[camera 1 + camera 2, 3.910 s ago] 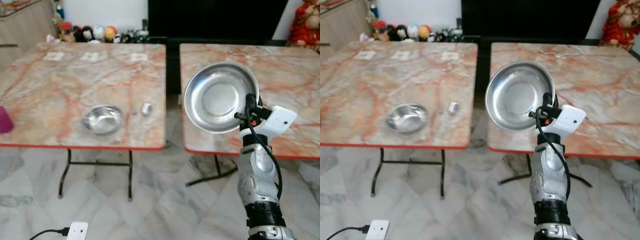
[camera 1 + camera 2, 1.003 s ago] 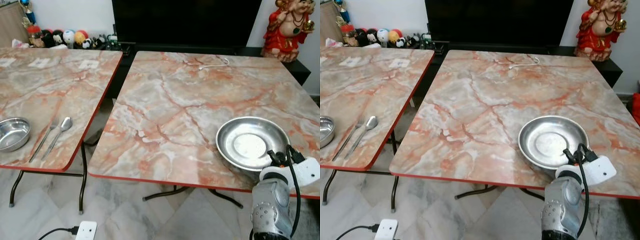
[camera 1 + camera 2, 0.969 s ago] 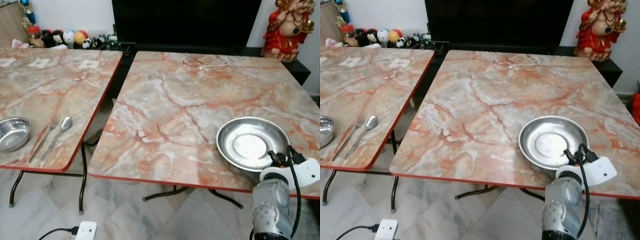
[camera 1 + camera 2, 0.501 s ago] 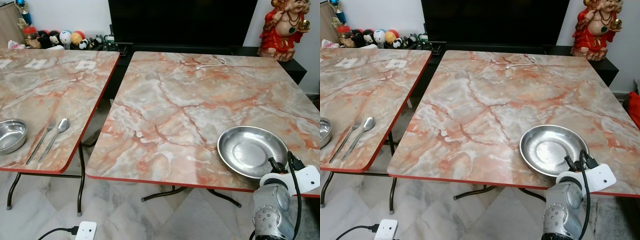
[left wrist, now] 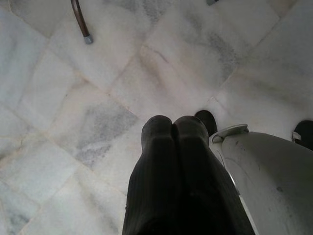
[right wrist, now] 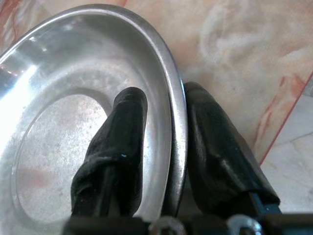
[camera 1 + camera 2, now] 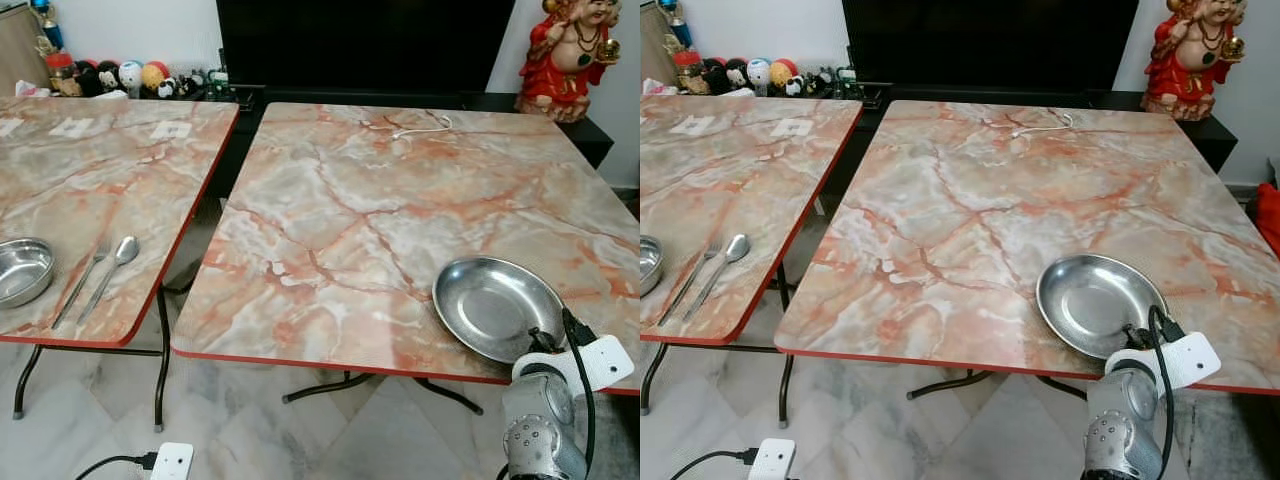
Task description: Setting the table
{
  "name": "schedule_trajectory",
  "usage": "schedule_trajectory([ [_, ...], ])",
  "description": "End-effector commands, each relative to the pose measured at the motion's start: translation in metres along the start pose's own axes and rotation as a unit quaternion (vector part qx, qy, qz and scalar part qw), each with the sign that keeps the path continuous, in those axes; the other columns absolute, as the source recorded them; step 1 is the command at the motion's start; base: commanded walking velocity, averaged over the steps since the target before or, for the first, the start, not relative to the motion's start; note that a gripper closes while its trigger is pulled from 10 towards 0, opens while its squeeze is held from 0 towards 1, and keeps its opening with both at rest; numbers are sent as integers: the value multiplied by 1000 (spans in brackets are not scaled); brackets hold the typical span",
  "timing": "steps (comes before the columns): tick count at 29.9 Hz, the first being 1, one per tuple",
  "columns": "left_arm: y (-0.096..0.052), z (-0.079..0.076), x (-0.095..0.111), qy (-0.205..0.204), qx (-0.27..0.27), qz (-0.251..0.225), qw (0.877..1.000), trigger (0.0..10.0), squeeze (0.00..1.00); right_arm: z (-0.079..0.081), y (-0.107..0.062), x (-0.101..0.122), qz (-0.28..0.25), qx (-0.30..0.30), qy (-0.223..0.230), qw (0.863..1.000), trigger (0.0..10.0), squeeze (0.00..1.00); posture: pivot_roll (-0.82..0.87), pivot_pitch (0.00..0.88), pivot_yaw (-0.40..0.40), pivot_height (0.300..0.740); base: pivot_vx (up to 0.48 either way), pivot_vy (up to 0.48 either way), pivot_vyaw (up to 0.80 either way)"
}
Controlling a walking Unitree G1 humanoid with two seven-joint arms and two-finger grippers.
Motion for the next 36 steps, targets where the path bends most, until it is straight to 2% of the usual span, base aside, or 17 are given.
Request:
schedule_trajectory([
  [1,-1,1,-7,9,-1,14,1000,10000,0,4,-3,4,-11,11,-23,1000,10000,0,9,23,-30,740,0,0,0],
  [5,-1,1,-7,8,0,14,1000,10000,0,10,-6,11,-32,22,-34,999,10000,0,11,23,-31,740,0,0,0],
  [7,-1,1,-7,8,0,14,1000,10000,0,12,-8,14,-39,23,-25,999,10000,0,11,23,-31,740,0,0,0],
  [22,-1,0,-6,5,-3,13,1000,10000,0,7,-17,14,-40,8,-24,999,10000,0,9,16,-37,740,0,0,0],
  [24,0,0,-5,5,-2,13,1000,10000,0,7,-17,21,-55,5,-34,998,10000,0,7,16,-38,740,0,0,0],
  [26,0,0,-5,5,-2,13,1000,10000,0,12,-18,31,-83,16,-65,994,10000,0,9,15,-38,740,0,0,0],
  [29,-1,1,-5,5,-1,12,1000,10000,0,29,-26,50,-145,55,-129,980,10000,0,7,15,-36,740,0,0,0],
  [31,0,1,-5,6,0,12,1000,10000,0,48,-29,51,-159,104,-160,969,10000,0,-1,16,-33,740,0,0,0],
  [32,0,1,-5,5,0,11,1000,10000,0,62,-29,42,-143,148,-167,964,10000,0,-3,16,-32,740,0,0,0],
  [34,0,1,-4,5,0,10,1000,10000,0,79,-29,26,-106,208,-170,957,10000,0,-10,16,-29,740,0,0,0],
  [35,0,1,-4,2,1,8,1000,10000,0,93,-30,13,-82,257,-198,942,10000,0,-5,18,-32,740,0,0,0],
  [36,0,1,-3,1,1,8,1000,10000,0,99,-31,9,-80,278,-219,932,10000,0,-4,19,-33,740,0,0,0],
])
Point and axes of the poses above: a point about 5 cm out from each wrist's last joint towards the gripper, its own y axis pointing out of the wrist towards the gripper, its own x axis along the axis of the wrist's last joint, z = x × y, the point moved 6 cm from there along y, pointing out of the wrist towards the gripper, and after that the axes turned 9 degrees about y, right-handed, at the moved point
